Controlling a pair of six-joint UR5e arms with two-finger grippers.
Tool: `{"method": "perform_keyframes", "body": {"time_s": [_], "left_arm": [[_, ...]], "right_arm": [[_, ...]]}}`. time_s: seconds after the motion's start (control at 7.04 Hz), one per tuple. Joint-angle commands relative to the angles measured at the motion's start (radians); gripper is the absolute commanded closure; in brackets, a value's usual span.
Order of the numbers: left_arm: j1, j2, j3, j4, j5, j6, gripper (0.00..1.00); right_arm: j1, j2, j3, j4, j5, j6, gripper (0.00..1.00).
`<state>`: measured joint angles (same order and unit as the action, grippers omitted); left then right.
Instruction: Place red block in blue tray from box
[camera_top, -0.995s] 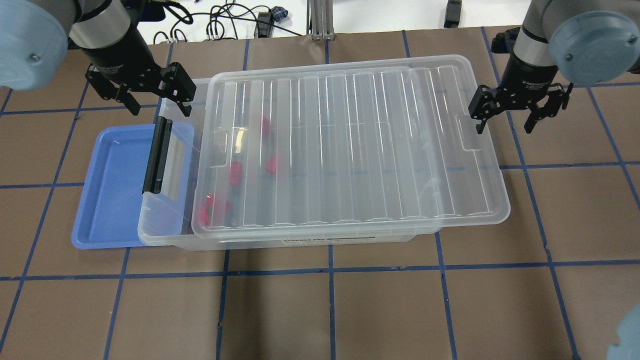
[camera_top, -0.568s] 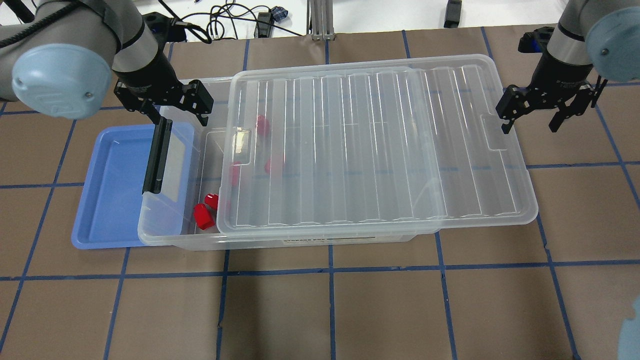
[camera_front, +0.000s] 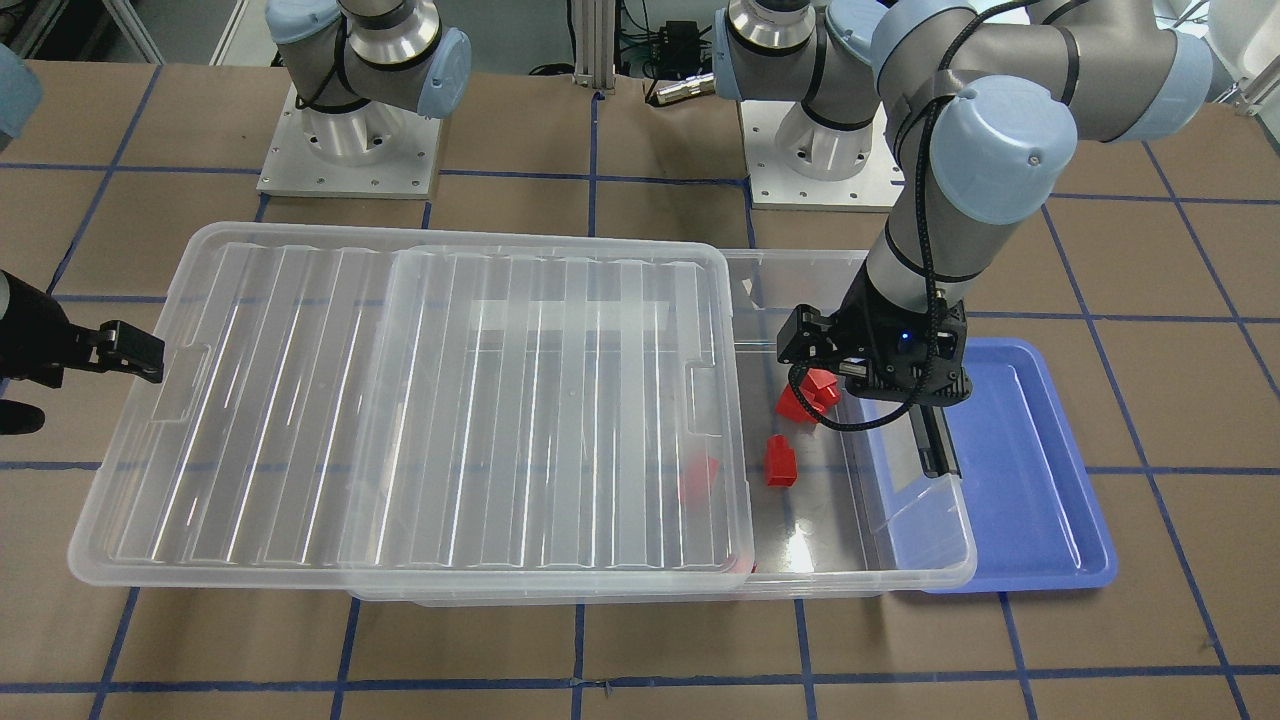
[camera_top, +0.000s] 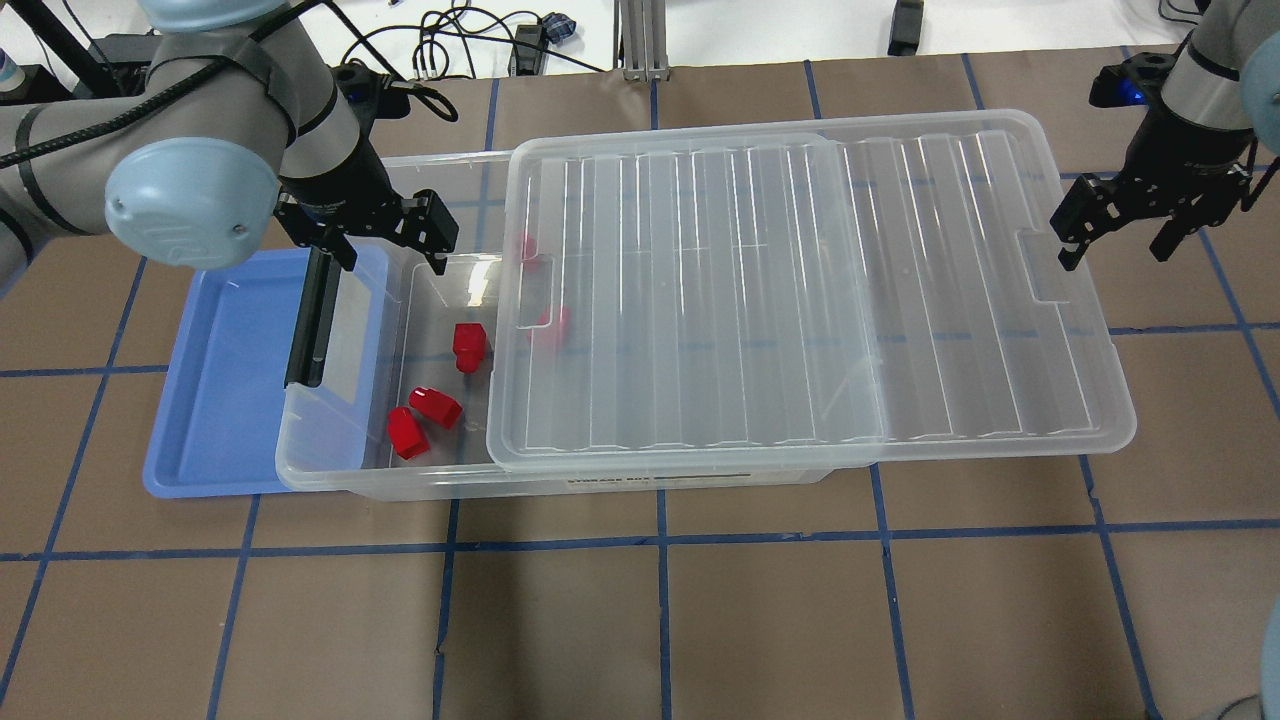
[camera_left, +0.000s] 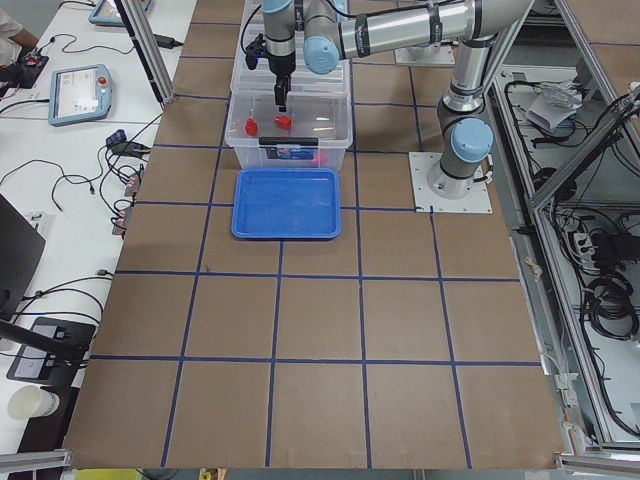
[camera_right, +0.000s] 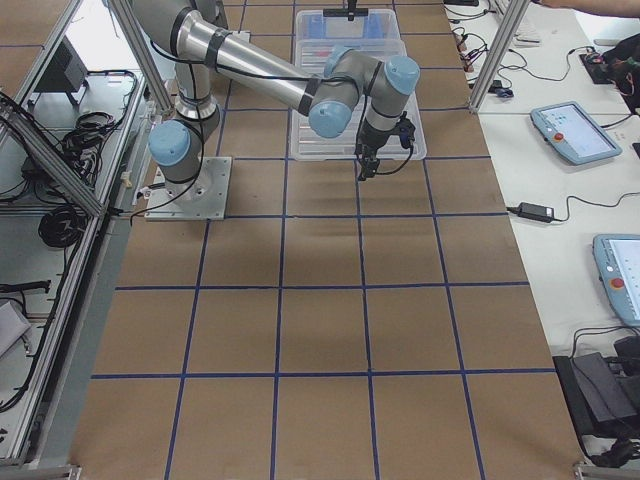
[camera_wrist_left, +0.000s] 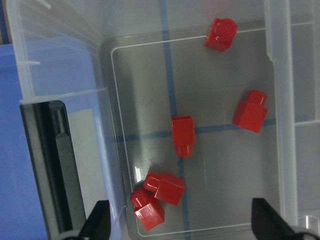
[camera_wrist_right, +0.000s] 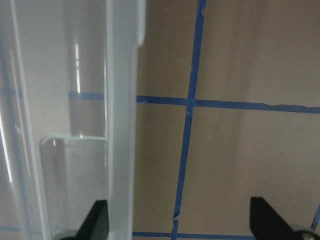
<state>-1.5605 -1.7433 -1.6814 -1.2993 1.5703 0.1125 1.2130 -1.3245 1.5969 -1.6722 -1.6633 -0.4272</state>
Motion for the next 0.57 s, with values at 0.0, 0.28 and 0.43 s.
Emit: {"method": "perform_keyframes", "body": {"time_s": [0.0,0.28,0.43], "left_arm": [[0.0,-0.013,-0.093,0.117,0.0,0.004,0.0],[-0.004,-0.062,-0.185,0.289,-0.004,-0.037,0.0],[-0.004,-0.08,-0.187,0.293,-0.009,-0.077,0.0]], "right_arm": [[-0.03,-0.001,0.0,-0.001,-0.012,-0.042,0.0],[-0.049,-0.001,0.0,0.014,-0.01,-0.076,0.0],[-0.049,-0.008,0.0,0.019,-0.009,-0.068,0.0]]}}
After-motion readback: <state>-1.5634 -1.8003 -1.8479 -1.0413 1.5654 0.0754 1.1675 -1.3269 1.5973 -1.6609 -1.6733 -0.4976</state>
